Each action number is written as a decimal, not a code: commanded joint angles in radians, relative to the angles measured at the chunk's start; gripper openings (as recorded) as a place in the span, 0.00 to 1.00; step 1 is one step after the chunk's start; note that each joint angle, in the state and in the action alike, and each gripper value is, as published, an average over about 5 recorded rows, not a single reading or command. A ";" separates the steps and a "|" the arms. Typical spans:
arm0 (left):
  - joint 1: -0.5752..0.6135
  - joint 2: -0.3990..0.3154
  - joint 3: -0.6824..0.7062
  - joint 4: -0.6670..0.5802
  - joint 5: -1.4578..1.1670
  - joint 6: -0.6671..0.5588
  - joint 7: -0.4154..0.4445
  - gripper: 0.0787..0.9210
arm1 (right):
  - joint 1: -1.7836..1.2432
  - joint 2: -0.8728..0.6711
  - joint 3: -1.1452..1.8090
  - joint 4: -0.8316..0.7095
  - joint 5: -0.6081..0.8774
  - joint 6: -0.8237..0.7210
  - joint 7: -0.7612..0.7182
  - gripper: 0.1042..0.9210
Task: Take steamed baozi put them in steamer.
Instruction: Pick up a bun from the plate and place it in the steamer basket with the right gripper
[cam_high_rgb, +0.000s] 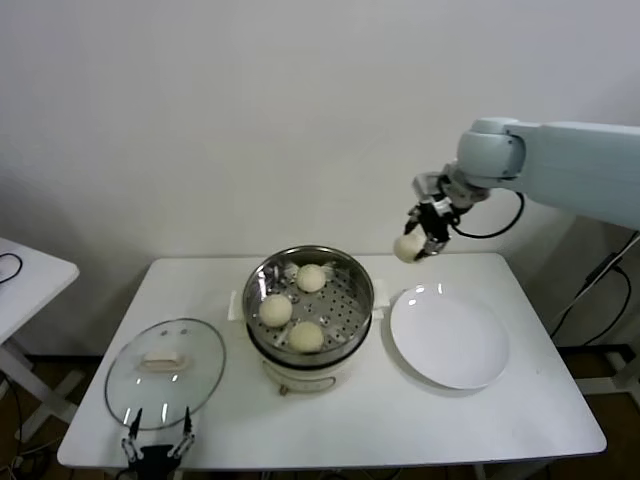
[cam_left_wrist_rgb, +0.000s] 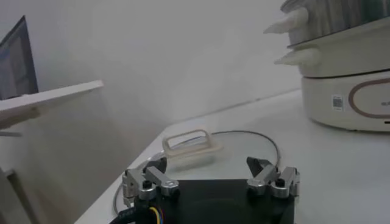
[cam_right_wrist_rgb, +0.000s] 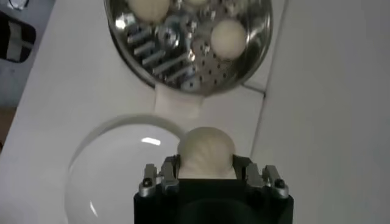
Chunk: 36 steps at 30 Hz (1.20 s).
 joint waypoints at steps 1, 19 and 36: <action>-0.002 -0.002 0.003 0.000 -0.001 0.001 0.001 0.88 | 0.006 0.141 0.088 0.083 0.096 -0.076 0.048 0.60; -0.004 -0.003 -0.006 0.008 -0.007 0.001 0.001 0.88 | -0.323 0.224 0.106 -0.041 -0.067 -0.109 0.109 0.60; -0.010 0.001 -0.009 0.015 -0.008 -0.005 0.001 0.88 | -0.366 0.260 0.106 -0.095 -0.092 -0.110 0.130 0.60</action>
